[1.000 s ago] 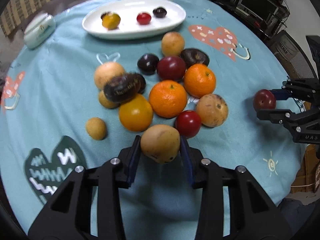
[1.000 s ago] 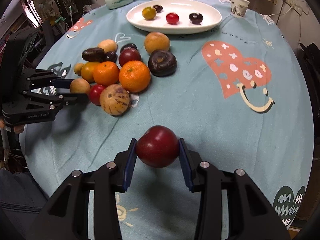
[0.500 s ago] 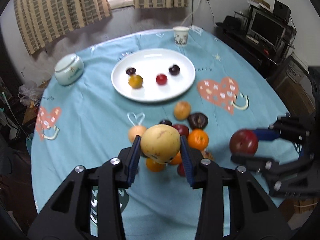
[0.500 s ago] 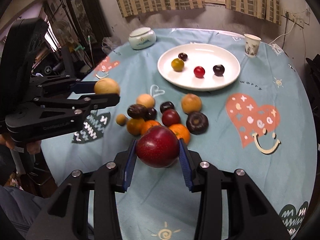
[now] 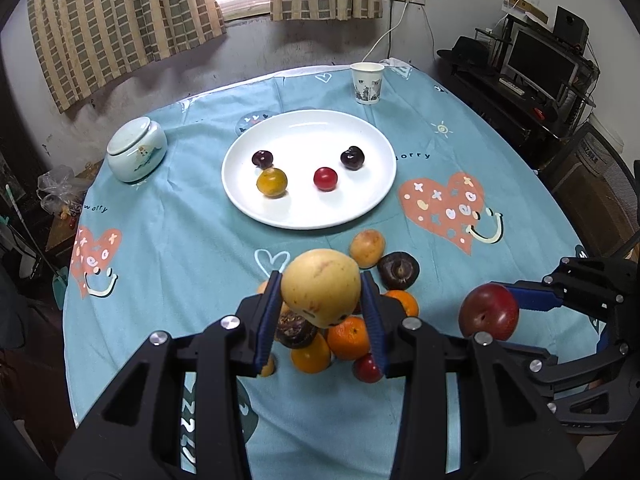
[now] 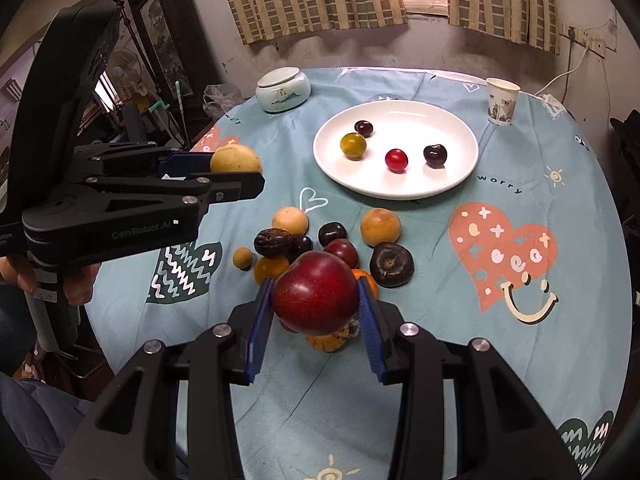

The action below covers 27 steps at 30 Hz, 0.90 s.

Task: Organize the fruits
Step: 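Carry the beige pear and red plum onto the plate and open both tools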

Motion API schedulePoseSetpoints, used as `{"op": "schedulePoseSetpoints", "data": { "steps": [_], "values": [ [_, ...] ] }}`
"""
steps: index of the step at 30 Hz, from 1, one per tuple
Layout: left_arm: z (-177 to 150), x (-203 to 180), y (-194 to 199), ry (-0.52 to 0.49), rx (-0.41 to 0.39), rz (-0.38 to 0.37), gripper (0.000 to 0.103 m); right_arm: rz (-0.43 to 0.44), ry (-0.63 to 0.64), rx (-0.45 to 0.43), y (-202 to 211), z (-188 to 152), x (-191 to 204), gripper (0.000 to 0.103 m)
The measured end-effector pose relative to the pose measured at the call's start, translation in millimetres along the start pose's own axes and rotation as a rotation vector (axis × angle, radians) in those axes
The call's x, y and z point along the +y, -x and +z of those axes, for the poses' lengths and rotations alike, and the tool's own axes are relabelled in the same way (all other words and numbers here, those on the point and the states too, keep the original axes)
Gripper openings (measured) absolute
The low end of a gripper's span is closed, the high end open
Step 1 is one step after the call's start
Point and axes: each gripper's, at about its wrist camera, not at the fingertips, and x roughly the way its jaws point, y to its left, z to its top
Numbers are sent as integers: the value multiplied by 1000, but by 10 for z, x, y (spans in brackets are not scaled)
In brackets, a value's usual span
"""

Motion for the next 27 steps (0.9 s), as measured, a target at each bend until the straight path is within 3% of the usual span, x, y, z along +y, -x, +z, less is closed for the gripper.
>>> {"op": "schedulePoseSetpoints", "data": {
  "steps": [6,12,18,21,27],
  "values": [
    [81,142,-122,40,4,14,39,-4,-16,3,-68,64,-106,41],
    [-74,600,-80,136,-13,29,39,-24,-38,15,-115,19,-226,41],
    [-245,843,-244,185,59,37,39,-29,-57,77,-283,-80,-307,41],
    [-56,803,-354,184,47,-5,39,-31,-21,38,-296,169,-304,41],
    [708,610,-678,143,-8,-43,40,-82,-17,-39,-562,874,-555,41]
  ]
}}
